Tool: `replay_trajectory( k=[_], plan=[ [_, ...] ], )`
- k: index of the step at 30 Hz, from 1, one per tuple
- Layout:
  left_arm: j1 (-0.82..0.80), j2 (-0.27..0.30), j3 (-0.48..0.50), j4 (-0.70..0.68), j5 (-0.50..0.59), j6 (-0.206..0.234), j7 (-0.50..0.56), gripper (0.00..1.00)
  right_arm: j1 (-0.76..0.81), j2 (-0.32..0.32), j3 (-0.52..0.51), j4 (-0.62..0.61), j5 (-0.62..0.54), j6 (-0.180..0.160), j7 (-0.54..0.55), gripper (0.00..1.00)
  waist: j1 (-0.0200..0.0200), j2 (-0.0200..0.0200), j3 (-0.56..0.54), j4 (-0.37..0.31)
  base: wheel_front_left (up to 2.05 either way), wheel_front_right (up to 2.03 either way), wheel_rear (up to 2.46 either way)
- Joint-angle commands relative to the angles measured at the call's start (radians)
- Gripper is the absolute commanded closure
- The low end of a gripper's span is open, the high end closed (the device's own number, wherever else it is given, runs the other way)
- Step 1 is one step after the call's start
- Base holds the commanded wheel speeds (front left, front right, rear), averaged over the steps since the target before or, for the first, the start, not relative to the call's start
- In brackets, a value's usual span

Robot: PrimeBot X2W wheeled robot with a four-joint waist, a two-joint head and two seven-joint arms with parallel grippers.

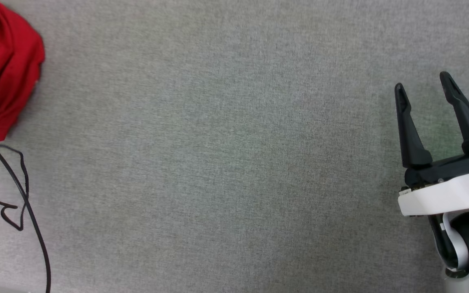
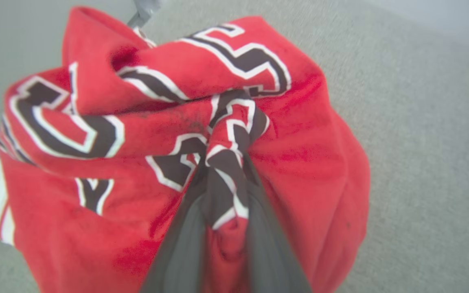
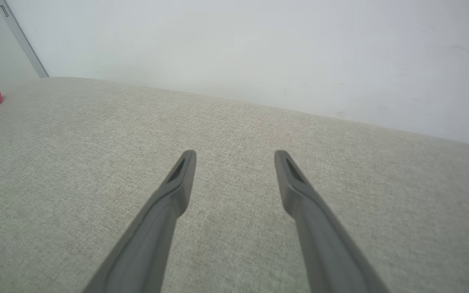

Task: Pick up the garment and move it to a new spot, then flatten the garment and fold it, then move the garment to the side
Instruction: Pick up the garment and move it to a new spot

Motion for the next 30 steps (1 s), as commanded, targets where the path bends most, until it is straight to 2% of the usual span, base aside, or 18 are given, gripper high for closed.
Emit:
replay_trajectory(
  k=[1, 10, 16, 22, 30],
  plan=[
    [0.001, 0.003, -0.001, -0.011, 0.011, 0.01, -0.036, 1.0, 0.007, 0.004, -0.001, 0.004, 0.008, -0.001, -0.007, 0.0, -0.0001, 0.0, -0.032, 0.008, 0.0, 0.0, 0.0],
    [0.019, -0.001, -0.031, -0.055, 0.1, 0.052, -0.36, 1.0, 0.065, 0.037, -0.026, 0.053, 0.026, -0.001, -0.043, 0.0, -0.0001, 0.0, -0.2, -0.001, 0.0, 0.0, 0.0],
    [0.08, -0.03, -0.049, -0.091, 0.127, 0.071, -0.489, 1.0, 0.124, 0.053, -0.052, 0.074, 0.043, -0.001, -0.06, 0.0, -0.0001, 0.0, -0.31, -0.027, 0.0, 0.0, 0.0],
    [0.173, -0.075, -0.087, -0.172, 0.138, 0.06, -0.513, 1.0, 0.181, 0.057, -0.066, 0.086, 0.076, -0.001, -0.065, 0.0, -0.0001, 0.0, -0.394, -0.066, 0.0, 0.0, 0.0],
    [0.314, -0.156, -0.163, -0.337, 0.121, 0.039, -0.417, 1.0, 0.247, 0.056, -0.077, 0.104, 0.115, -0.001, -0.069, 0.0, -0.0001, 0.0, -0.483, -0.147, 0.0, 0.0, 0.0]
  ],
)
